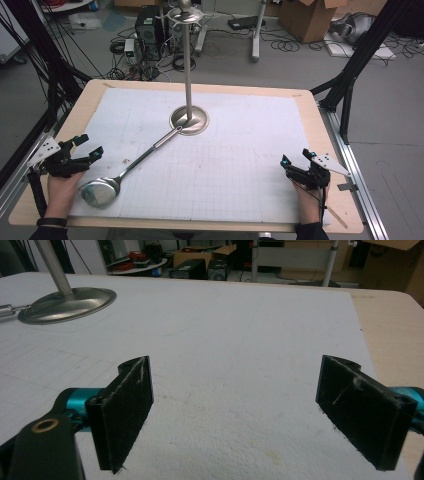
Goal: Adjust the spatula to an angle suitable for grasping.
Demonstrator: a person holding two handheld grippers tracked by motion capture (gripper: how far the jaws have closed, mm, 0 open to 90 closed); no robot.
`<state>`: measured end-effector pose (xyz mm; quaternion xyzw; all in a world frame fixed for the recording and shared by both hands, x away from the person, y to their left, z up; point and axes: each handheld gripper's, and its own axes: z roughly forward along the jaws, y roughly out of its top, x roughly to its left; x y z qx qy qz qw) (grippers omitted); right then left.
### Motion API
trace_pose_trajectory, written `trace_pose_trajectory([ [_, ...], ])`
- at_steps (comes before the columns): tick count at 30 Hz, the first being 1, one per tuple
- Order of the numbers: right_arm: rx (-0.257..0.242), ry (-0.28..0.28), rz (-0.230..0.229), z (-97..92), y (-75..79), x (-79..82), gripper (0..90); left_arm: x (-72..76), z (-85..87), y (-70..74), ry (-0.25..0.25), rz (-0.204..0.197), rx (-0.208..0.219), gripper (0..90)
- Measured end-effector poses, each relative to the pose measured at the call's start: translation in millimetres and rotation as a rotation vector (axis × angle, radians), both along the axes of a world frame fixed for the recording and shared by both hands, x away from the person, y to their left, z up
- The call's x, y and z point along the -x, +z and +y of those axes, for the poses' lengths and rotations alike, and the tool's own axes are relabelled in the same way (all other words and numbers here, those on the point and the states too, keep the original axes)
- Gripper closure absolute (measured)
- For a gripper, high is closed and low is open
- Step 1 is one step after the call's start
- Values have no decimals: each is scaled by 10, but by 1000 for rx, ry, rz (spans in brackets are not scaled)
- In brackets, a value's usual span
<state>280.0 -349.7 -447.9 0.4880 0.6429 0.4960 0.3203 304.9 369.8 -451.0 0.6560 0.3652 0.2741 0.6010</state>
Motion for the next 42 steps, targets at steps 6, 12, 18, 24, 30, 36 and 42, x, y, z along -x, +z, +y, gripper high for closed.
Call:
trace_pose_trajectory([
  [6,-2,3,6,0,1,-3,145,-3,2,1,-1,2,0,174],
  [12,-3,6,10,0,1,-12,145,-4,4,0,8,4,8,172],
  [18,6,11,8,-1,0,-13,145,-6,4,4,22,14,10,172],
  [24,7,9,5,-3,-1,-15,145,-15,-2,5,24,18,-4,172],
  [30,2,4,9,1,0,-12,145,-29,-15,11,23,30,-15,172],
  [36,1,8,12,10,1,-10,145,-31,-13,14,28,36,-11,172],
  [42,3,9,12,13,1,-10,145,18,4,168,32,5,15,172],
])
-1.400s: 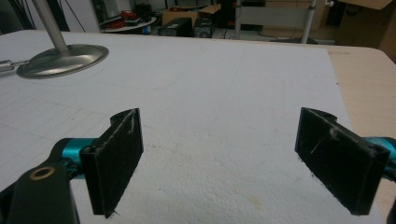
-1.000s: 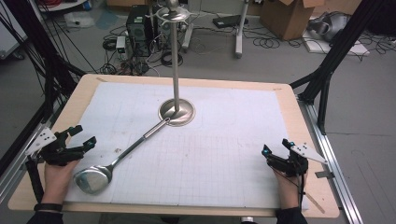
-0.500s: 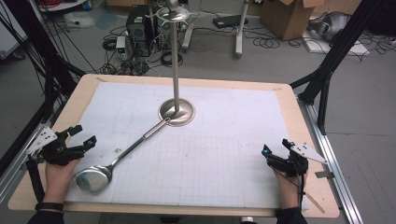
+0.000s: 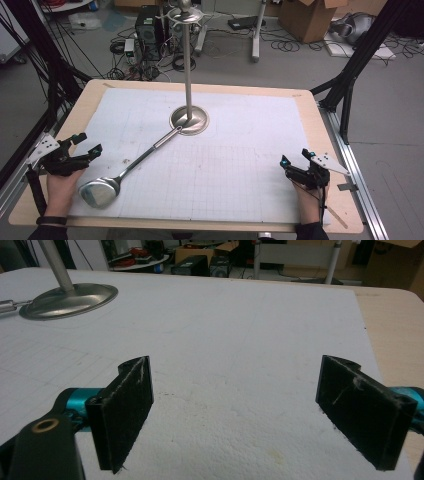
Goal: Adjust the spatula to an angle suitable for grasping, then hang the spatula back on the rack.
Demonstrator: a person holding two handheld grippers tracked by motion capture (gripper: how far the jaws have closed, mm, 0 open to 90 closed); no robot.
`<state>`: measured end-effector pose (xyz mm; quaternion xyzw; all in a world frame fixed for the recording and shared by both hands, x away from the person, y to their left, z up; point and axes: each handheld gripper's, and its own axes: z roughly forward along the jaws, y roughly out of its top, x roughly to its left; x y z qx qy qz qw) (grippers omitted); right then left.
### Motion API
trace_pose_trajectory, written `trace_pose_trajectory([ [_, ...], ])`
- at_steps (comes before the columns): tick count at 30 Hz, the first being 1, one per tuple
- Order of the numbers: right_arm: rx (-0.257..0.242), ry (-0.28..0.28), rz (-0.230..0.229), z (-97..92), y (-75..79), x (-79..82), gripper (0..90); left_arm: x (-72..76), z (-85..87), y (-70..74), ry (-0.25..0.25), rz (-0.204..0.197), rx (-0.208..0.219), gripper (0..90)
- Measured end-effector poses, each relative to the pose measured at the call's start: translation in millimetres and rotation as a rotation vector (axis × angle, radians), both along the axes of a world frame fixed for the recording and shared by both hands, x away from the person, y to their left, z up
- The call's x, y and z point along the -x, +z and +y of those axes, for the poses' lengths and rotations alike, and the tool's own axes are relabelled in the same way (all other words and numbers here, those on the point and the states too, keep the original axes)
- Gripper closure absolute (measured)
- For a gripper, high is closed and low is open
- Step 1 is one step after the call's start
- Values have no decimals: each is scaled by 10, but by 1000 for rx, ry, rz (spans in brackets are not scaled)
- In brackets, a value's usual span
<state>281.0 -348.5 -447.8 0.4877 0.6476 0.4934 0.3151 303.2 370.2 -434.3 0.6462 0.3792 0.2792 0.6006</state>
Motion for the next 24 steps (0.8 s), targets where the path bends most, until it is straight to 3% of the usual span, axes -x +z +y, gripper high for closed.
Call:
trace_pose_trajectory([
  [4,0,1,0,-1,0,0,145,74,2,199,-10,-29,-2,171],
  [8,-3,2,0,-2,-1,0,145,131,-29,356,-31,-19,-21,171],
  [16,-2,0,2,-2,0,2,145,176,-190,576,-91,15,-43,171],
  [24,-2,0,-1,-13,-2,-5,146,162,-440,665,-153,95,-125,166],
])
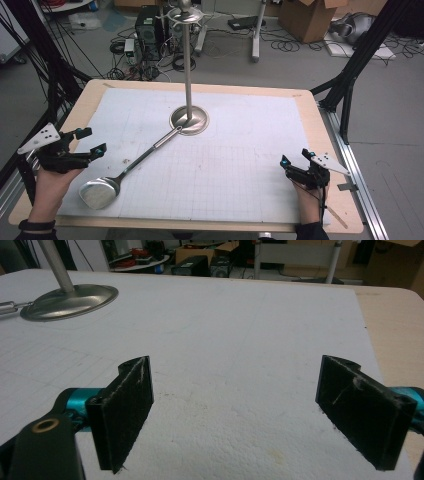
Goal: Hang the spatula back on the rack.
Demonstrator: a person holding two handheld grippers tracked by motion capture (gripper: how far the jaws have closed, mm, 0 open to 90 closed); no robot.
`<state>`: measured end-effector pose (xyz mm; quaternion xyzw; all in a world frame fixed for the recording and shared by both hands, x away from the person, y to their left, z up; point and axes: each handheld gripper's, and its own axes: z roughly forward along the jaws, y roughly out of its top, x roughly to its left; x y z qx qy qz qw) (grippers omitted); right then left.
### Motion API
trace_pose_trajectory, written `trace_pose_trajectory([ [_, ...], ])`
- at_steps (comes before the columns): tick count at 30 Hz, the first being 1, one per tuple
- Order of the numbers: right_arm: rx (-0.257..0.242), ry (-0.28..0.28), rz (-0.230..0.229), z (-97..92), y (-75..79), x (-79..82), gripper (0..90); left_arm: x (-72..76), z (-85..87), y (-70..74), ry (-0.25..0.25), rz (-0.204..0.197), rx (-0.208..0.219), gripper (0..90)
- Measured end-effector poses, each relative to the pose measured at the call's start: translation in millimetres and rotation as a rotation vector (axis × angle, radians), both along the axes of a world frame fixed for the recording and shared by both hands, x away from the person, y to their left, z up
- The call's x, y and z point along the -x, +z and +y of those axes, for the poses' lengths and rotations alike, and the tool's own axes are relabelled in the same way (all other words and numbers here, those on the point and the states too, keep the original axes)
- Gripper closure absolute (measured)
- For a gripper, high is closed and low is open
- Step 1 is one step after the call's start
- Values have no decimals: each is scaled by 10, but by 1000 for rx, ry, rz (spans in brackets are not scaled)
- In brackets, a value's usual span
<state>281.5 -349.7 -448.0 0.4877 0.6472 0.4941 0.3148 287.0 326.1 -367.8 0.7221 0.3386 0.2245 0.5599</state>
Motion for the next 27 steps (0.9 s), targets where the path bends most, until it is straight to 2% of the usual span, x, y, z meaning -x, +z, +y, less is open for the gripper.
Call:
trace_pose_trajectory([
  [2,-1,1,2,1,0,-1,146,-13,-61,-1,-14,18,-21,166],
  [12,1,0,5,2,0,-1,146,-70,-285,43,-86,71,-67,166],
  [23,0,2,6,1,1,-2,146,-69,-373,45,-81,121,-135,169],
  [27,-2,2,9,4,1,-1,146,-105,-405,7,-73,156,-167,172],
])
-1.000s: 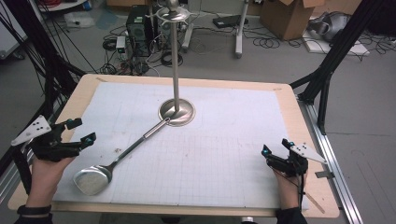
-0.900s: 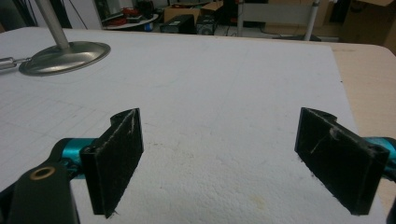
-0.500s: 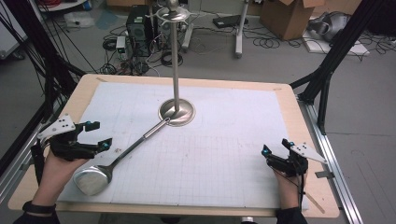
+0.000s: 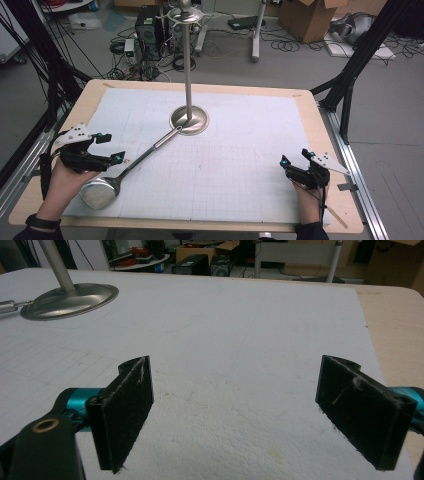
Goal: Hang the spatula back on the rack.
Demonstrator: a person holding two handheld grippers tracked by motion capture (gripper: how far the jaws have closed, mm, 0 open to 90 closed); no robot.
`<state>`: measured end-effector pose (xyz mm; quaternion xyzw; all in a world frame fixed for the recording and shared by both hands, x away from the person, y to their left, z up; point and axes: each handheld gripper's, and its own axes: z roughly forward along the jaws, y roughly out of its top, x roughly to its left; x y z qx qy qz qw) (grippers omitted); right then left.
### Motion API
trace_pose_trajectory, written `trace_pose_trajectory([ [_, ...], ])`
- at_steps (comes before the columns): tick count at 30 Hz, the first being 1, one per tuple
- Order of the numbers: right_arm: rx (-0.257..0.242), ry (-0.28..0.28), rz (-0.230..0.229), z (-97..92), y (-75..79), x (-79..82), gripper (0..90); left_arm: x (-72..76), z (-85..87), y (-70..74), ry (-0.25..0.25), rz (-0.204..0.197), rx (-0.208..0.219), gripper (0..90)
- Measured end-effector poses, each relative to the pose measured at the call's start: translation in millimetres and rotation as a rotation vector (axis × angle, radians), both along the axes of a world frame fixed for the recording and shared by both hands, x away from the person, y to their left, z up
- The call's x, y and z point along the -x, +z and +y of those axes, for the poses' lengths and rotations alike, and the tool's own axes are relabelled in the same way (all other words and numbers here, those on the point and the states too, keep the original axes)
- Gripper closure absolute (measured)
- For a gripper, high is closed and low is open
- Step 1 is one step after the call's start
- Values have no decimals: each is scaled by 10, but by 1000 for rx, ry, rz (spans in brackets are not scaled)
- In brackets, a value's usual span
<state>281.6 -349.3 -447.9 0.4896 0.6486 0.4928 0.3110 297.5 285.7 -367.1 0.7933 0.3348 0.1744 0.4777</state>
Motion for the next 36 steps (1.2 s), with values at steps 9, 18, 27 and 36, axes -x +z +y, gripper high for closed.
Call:
trace_pose_trajectory([
  [9,0,1,-5,-6,-1,-4,146,-74,-156,-39,-17,60,-56,173],
  [18,-1,0,-3,-7,0,-4,147,-210,-287,-152,-31,152,-134,179],
  [27,1,2,-4,-7,0,-5,147,-249,-316,-299,-27,241,-213,192],
  [36,1,3,-3,-5,0,-5,147,-293,-382,-451,-24,325,-284,252],
])
